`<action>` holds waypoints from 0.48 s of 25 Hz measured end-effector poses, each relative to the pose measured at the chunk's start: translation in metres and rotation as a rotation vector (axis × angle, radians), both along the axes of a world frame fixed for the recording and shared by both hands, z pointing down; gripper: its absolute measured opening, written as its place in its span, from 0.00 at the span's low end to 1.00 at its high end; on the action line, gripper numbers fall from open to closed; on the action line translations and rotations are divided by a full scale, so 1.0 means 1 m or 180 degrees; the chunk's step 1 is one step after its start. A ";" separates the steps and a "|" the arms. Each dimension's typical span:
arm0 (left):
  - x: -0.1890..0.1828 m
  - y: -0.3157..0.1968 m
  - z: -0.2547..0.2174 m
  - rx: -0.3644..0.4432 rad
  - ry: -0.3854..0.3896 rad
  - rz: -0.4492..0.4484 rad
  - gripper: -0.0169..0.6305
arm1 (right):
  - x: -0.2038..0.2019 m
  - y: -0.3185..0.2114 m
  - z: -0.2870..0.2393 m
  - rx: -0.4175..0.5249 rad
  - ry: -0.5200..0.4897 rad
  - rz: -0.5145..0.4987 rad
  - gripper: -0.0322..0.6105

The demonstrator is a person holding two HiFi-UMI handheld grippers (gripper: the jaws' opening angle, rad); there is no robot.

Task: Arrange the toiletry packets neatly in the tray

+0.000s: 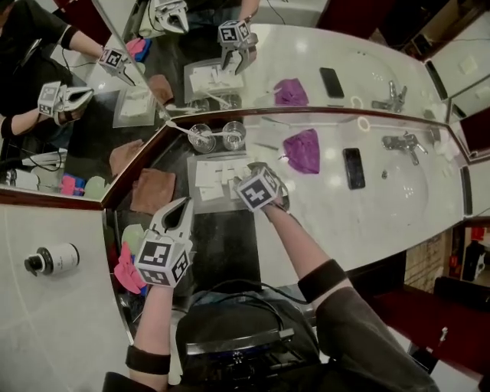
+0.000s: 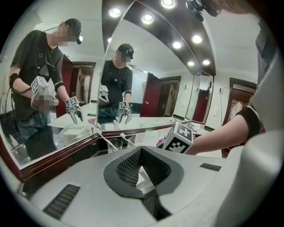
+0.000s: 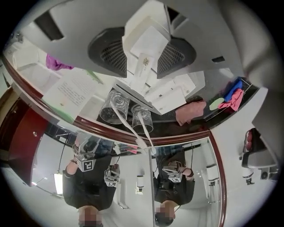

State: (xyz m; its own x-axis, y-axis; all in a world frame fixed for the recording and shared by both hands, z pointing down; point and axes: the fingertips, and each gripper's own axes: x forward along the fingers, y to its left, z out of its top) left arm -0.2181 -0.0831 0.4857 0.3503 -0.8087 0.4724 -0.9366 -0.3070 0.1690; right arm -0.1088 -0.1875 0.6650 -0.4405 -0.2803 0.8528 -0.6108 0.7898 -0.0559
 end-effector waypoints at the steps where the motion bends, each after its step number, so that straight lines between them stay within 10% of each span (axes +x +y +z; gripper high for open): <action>1: -0.001 0.001 0.002 -0.0017 0.0007 -0.0012 0.03 | -0.001 -0.001 0.003 -0.0011 0.0036 -0.0022 0.41; 12: -0.015 0.002 0.012 -0.0089 0.0083 -0.0160 0.03 | -0.005 0.000 0.021 -0.0229 0.0169 -0.0102 0.22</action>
State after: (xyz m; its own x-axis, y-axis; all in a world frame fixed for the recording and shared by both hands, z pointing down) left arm -0.2330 -0.0813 0.4981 0.3220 -0.8123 0.4863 -0.9459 -0.2545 0.2012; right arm -0.1136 -0.1872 0.6861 -0.4019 -0.2041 0.8926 -0.5890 0.8041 -0.0813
